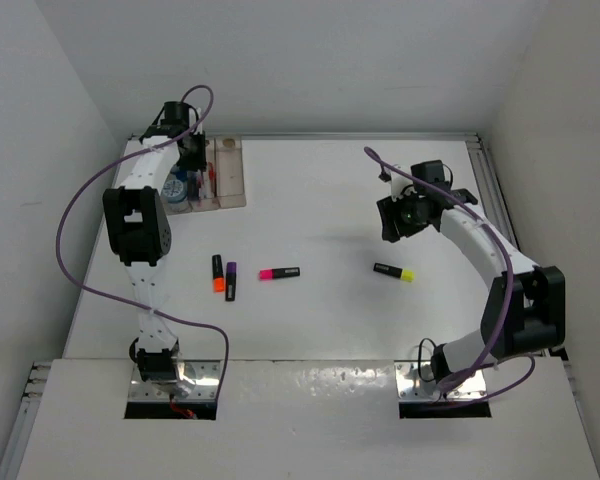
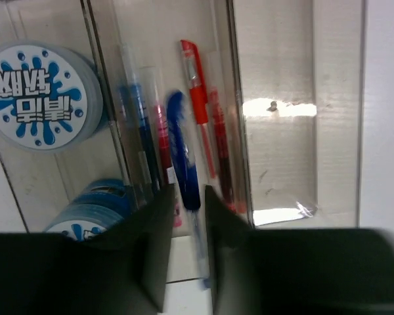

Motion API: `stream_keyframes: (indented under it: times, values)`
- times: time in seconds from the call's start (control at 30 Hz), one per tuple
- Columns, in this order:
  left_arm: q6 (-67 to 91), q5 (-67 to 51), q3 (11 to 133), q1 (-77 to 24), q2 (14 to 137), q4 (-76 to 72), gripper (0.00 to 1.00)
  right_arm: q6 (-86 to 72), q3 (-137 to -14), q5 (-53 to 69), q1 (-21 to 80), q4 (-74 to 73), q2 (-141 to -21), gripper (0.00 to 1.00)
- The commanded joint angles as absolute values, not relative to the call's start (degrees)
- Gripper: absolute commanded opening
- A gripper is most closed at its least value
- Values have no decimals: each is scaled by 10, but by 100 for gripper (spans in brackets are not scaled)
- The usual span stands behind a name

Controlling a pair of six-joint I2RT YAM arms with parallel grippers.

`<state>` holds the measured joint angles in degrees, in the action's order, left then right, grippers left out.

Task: Sort the stationery into containers
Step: Place the pen in the storage box, then pick up the pen from the center of the board.

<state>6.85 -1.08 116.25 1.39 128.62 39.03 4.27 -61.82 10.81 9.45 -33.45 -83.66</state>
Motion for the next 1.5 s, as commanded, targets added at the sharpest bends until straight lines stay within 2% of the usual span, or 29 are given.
stream_keyframes:
  times: [0.0, 0.1, 0.13, 0.3, 0.53, 0.93, 1.0, 1.07, 1.1, 1.13, 1.17, 1.33, 1.47]
  values:
    - [44, -49, 1201, 23, 1281, 380, 35, 118, -600, 127, 90, -332, -870, 53]
    - [34, -111, 1198, 25, 1277, 383, 51, 147, -585, 129, 84, -323, -893, 51]
    - [37, -126, 1194, 26, 1267, 379, 52, 159, -581, 130, 84, -323, -900, 50]
    - [43, -204, 1143, 28, 1213, 345, 54, 205, -584, 142, 80, -337, -931, 47]
    - [44, -251, 1092, 28, 1115, 344, 55, 262, -569, 152, 79, -369, -954, 47]
    - [42, -308, 962, 11, 963, 323, 56, 322, -503, 103, 76, -314, -984, 48]
    - [47, -318, 928, 10, 944, 309, 57, 332, -491, 99, 77, -307, -989, 44]
    - [50, -325, 909, 9, 920, 299, 57, 345, -483, 97, 79, -304, -994, 33]
    - [55, -330, 889, 6, 913, 292, 57, 351, -481, 97, 82, -306, -995, 26]
    - [59, -337, 877, 6, 896, 286, 57, 353, -479, 98, 83, -307, -993, 11]
    - [62, -343, 864, 6, 887, 280, 57, 356, -479, 100, 84, -313, -989, 7]
    - [81, -389, 765, -46, 824, 238, 57, 363, -477, 147, 121, -328, -886, 0]
    - [103, -421, 692, -108, 792, 208, 57, 382, -493, 173, 201, -344, -797, 0]
